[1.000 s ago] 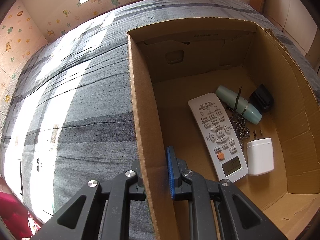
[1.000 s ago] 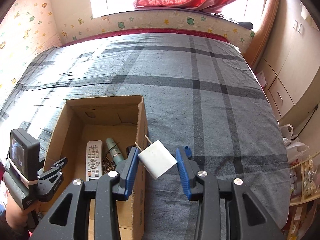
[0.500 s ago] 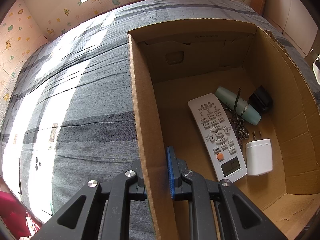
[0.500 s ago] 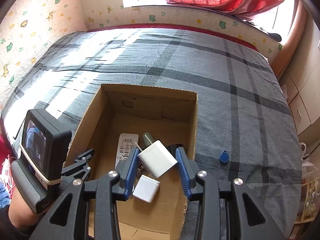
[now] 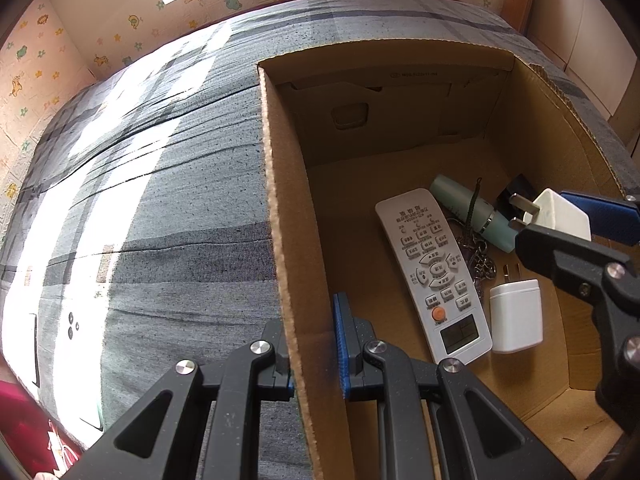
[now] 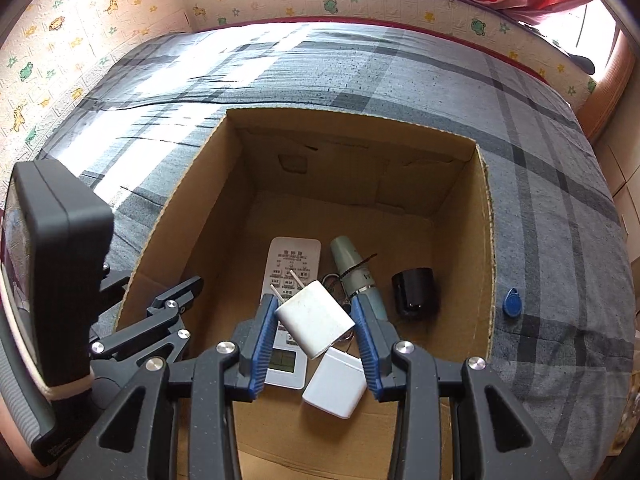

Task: Organize rigid objects
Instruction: 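Carry the small white plug charger into the box with the right tool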

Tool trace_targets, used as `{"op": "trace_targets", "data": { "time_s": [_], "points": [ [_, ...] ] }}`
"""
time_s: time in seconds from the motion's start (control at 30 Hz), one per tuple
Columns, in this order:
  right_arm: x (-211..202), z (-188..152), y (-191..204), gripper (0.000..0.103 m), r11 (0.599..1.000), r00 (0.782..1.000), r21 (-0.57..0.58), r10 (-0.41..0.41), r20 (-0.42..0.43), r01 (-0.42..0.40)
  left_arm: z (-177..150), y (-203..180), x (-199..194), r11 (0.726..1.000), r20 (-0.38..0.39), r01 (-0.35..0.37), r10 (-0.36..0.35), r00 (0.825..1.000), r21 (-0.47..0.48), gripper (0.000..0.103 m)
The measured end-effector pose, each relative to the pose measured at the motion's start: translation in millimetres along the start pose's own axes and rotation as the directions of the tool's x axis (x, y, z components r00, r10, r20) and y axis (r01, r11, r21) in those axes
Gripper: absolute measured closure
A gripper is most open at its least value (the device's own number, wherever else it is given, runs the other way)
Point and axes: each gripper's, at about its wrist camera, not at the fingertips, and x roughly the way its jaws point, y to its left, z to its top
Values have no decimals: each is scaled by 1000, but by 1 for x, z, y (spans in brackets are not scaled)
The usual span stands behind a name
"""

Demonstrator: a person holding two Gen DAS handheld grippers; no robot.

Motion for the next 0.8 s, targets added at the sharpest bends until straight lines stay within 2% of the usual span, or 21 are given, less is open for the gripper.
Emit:
{"op": "trace_targets", "data": {
  "time_s": [0.3, 0.8],
  "points": [
    [30, -5, 1, 62, 1000, 999, -2, 3, -48, -3, 0, -1, 1, 1000, -1, -6, 6, 1000, 2, 87],
    [42, -3, -8, 61, 999, 997, 22, 36, -67, -35, 0, -4, -1, 1000, 4, -14, 14, 1000, 3, 87]
  ]
}}
